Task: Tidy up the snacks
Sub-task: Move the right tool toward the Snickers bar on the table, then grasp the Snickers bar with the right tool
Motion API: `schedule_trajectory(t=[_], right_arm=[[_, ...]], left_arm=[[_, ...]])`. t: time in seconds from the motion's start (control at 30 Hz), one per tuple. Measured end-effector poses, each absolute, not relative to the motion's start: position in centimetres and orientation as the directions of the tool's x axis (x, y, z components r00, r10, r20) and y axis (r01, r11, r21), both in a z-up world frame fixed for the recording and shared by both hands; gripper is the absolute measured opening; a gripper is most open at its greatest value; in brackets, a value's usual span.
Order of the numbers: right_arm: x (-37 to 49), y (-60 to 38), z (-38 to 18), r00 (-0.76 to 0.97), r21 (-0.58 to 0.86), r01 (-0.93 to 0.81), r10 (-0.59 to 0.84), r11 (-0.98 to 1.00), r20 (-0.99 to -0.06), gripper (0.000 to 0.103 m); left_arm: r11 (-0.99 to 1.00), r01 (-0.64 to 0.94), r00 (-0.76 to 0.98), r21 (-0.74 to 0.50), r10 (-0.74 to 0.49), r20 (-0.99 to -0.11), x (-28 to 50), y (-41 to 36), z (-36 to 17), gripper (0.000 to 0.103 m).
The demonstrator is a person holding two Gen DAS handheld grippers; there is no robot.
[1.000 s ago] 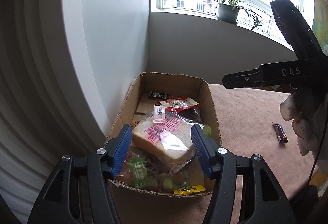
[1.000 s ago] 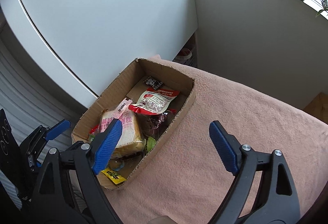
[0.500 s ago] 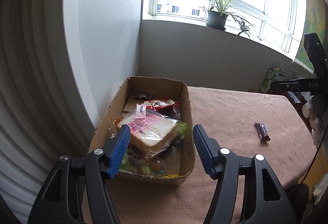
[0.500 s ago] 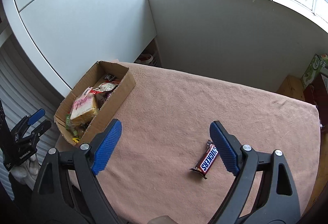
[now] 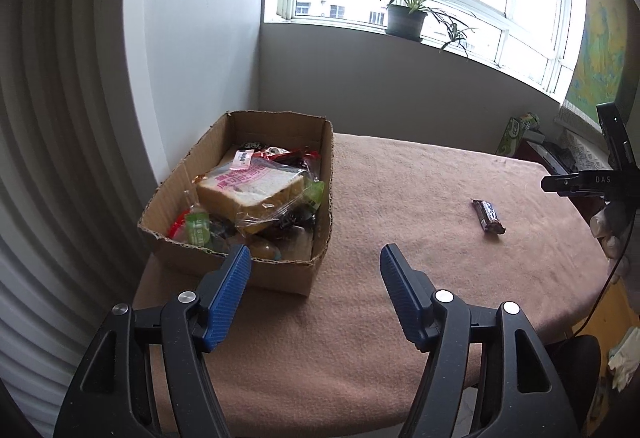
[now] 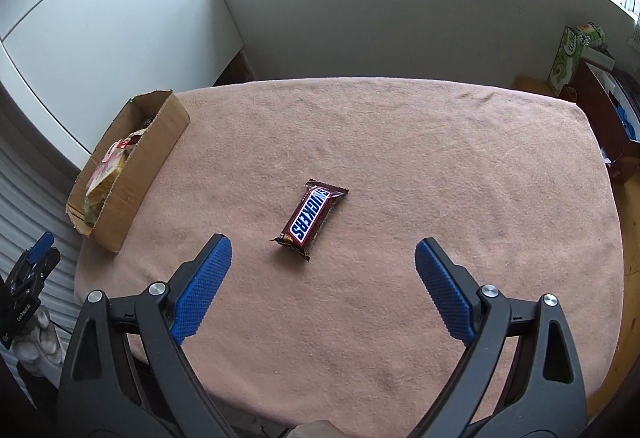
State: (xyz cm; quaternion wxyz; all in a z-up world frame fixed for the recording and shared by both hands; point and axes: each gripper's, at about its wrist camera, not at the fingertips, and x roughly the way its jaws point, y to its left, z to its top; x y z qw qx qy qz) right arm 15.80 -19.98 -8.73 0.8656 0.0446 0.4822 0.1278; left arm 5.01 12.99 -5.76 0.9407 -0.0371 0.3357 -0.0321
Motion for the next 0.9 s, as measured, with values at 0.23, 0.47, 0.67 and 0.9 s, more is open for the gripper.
schedule_trajectory(t=[0.23,0.47,0.67,0.9], right_arm=[[16.4,-18.9,-11.1,0.462,0.232,-0.156,0.279,0.96,-0.842,0.095],[19.0,-18.4,-13.2,0.412,0.284,-0.109,0.303,0.953,-0.859,0.091],[20.5,-17.9,-14.8,0.37,0.285,-0.095,0.3,0.954,-0.88,0.082],[21.6,-16.1,-16.0,0.336,0.224,-0.114,0.25,0.968,-0.908,0.069]], left_arm=[[0.994,0.051,0.752,-0.091,-0.099,-0.652,3.6,10.9,-7.1,0.067],[0.991,0.076,0.735,-0.107,-0.129,-0.665,3.2,9.5,-7.9,0.067],[0.991,0.076,0.729,-0.108,-0.129,-0.672,3.2,9.4,-8.1,0.067],[0.991,0.068,0.72,-0.114,-0.128,-0.682,3.5,9.6,-8.7,0.067]])
